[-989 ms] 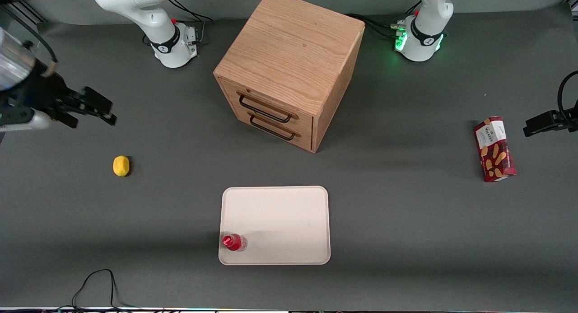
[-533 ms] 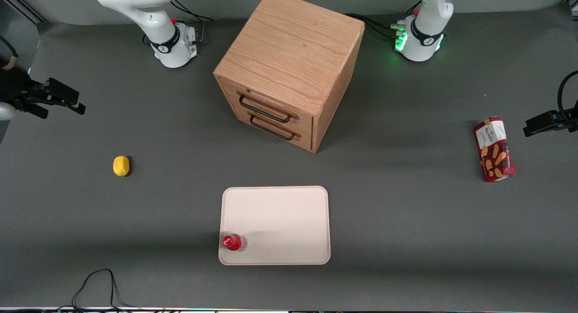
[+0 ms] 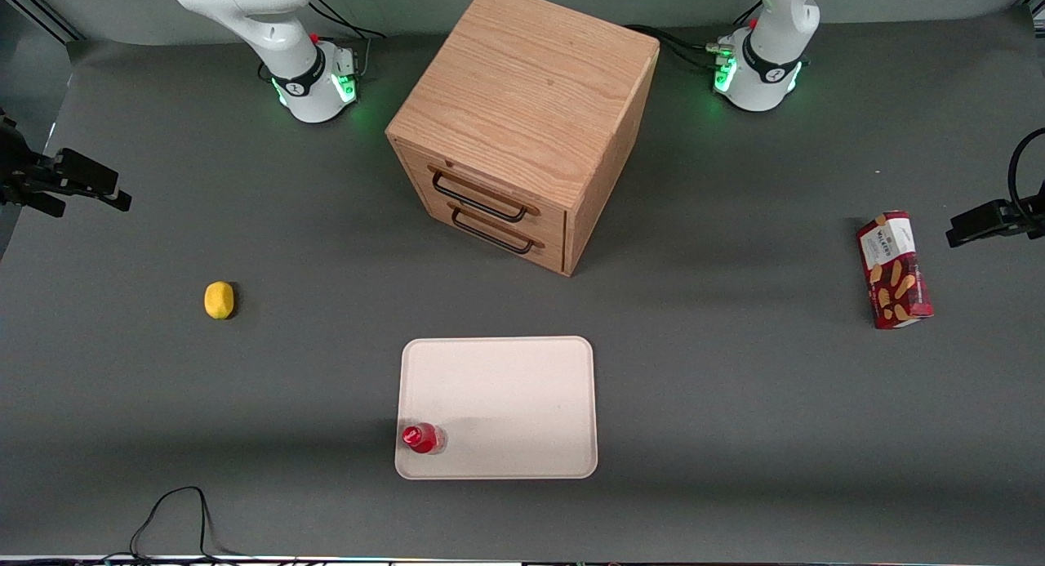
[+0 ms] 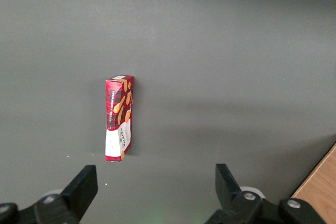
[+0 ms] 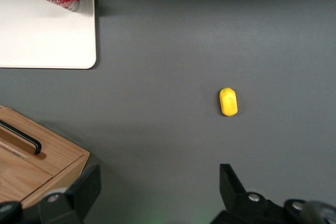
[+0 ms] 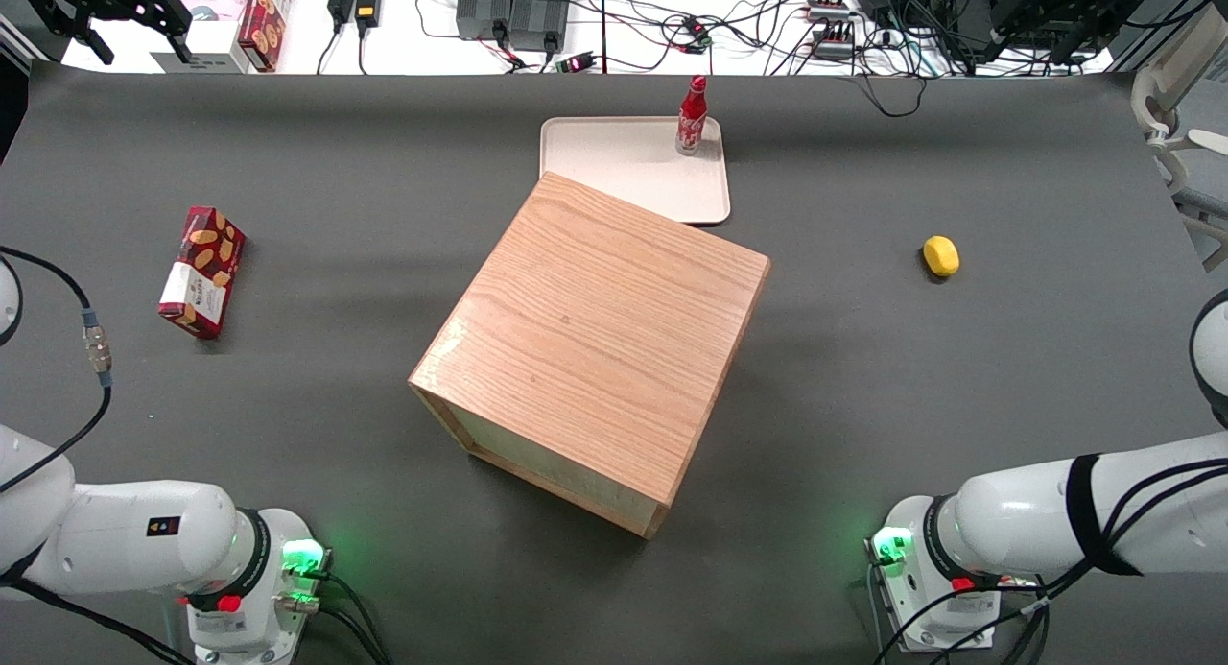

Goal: Place coke bottle on tray

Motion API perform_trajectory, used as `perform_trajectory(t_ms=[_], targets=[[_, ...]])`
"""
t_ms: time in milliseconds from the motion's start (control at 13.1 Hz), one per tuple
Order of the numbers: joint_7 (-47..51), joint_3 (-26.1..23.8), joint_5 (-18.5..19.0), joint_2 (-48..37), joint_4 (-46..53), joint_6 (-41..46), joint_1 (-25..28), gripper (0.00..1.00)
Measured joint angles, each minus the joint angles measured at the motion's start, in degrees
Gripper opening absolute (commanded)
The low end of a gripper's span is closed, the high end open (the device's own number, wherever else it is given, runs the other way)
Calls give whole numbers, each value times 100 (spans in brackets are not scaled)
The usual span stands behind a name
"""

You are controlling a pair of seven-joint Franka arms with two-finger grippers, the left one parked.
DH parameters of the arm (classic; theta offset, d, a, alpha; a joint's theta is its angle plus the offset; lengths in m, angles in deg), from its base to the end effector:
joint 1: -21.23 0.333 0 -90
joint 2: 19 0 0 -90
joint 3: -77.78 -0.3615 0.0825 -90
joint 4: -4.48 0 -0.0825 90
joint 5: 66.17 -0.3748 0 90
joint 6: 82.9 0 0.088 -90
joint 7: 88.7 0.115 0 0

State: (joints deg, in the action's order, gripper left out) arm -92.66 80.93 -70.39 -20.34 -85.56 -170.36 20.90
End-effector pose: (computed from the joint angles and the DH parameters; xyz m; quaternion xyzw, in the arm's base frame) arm 0.5319 -0.0240 0.6707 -0.9992 -0.0054 0.0084 0.0381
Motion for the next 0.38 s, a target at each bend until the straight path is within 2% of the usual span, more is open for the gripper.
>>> perform_trajectory(t_ms=[380], targets=[[-1, 312, 73, 212, 103, -36, 279, 100]])
